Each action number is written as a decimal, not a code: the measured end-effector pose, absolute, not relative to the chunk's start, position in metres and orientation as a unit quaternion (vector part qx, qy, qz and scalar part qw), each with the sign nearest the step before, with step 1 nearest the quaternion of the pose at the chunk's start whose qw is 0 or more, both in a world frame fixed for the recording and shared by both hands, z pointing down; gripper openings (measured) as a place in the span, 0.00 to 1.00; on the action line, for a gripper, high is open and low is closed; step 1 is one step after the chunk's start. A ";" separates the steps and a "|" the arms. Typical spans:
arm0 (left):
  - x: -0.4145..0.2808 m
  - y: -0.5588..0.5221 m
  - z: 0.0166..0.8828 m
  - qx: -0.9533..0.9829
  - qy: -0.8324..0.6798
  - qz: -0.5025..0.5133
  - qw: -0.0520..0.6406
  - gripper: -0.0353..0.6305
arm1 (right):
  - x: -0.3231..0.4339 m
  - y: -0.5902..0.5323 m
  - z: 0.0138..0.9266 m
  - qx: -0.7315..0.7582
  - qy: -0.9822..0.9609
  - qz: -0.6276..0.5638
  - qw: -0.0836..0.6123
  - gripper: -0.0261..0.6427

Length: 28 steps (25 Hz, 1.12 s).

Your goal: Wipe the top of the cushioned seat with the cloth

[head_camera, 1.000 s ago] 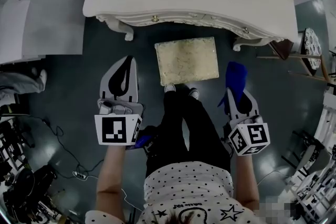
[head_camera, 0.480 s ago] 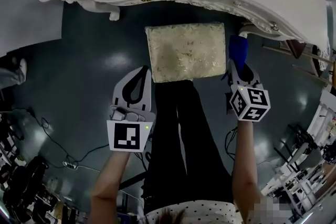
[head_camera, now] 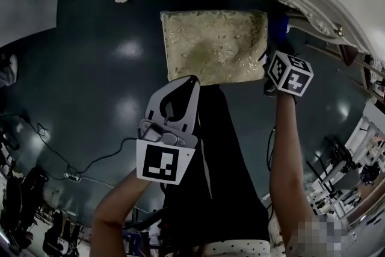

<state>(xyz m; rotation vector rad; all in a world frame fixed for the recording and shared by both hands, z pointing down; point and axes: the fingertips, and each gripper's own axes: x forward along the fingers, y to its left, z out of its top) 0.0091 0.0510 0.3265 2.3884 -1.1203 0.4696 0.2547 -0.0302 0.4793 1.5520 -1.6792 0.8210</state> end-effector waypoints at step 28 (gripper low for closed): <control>0.016 0.066 0.352 0.796 -0.496 0.189 0.291 0.05 | 0.270 -0.033 0.537 0.587 -0.626 0.337 0.387 0.17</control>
